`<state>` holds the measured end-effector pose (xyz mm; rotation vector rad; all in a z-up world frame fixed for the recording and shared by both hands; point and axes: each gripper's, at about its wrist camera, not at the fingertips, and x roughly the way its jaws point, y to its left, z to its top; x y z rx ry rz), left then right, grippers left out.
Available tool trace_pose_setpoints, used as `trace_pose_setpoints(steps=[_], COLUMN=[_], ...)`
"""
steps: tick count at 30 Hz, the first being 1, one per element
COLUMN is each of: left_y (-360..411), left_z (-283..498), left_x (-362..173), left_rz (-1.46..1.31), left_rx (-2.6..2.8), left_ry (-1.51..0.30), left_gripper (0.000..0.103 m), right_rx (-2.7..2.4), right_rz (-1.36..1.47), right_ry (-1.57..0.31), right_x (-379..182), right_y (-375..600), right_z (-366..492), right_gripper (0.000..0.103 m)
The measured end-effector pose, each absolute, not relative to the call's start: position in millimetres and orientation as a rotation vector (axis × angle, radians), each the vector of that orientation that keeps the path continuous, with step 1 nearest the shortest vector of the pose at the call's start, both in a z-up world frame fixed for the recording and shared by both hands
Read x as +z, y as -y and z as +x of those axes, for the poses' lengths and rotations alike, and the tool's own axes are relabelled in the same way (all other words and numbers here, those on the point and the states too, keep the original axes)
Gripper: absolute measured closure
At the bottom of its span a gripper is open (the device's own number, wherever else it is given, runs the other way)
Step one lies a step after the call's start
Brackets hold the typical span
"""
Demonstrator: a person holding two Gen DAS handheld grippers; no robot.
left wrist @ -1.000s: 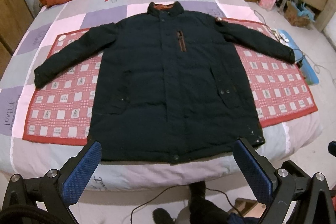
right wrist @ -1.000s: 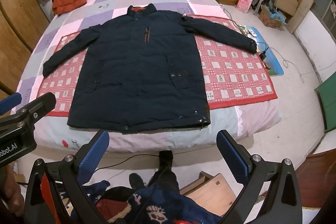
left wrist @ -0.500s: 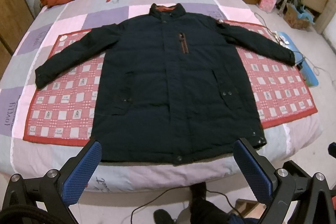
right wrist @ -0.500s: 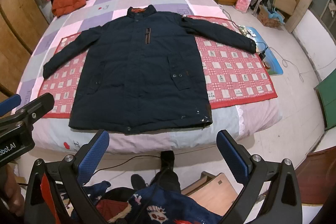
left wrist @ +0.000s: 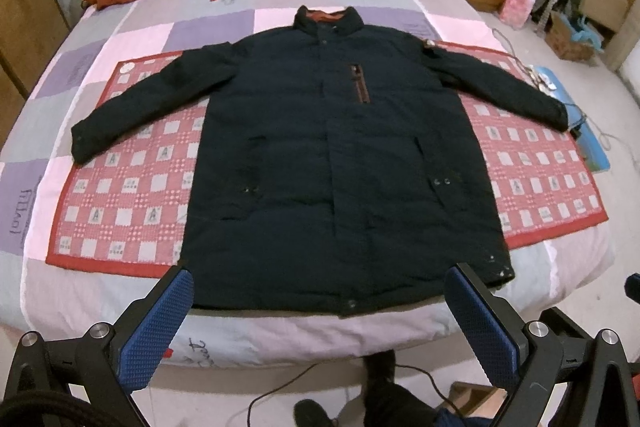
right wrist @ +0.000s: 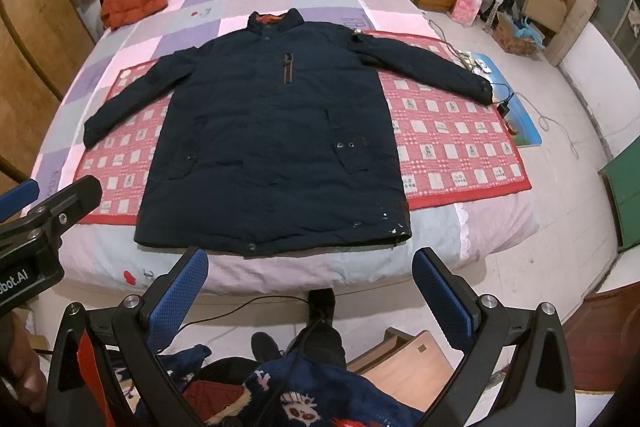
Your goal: Fold large clothes
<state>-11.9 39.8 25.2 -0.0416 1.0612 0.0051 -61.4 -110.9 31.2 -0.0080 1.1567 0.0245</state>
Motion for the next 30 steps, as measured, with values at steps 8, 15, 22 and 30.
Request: trace_pose_setpoints(steps=[8,15,22,30], left_y=[-40,-42,-40,-27], left_z=[-6,3,25,68], left_x=[11,-12,-53,-104], left_rz=[-0.044,-0.051,-0.073,-0.107], left_rx=[0.022,0.044,0.043,0.071], left_ry=[-1.069,-1.092,-1.136,-1.177], left_gripper=[0.0,0.0,0.0,0.0], right_rx=[0.034,0.055,0.054,0.113], right_rz=[-0.009,0.011,0.032,-0.014], right_ry=[-1.167,-1.199,-1.272,-1.228], right_x=[20,-1,-40,-84], right_y=[104,112,134,176], right_z=[-46,-32,-1,54], right_gripper=[0.0,0.0,0.0,0.0])
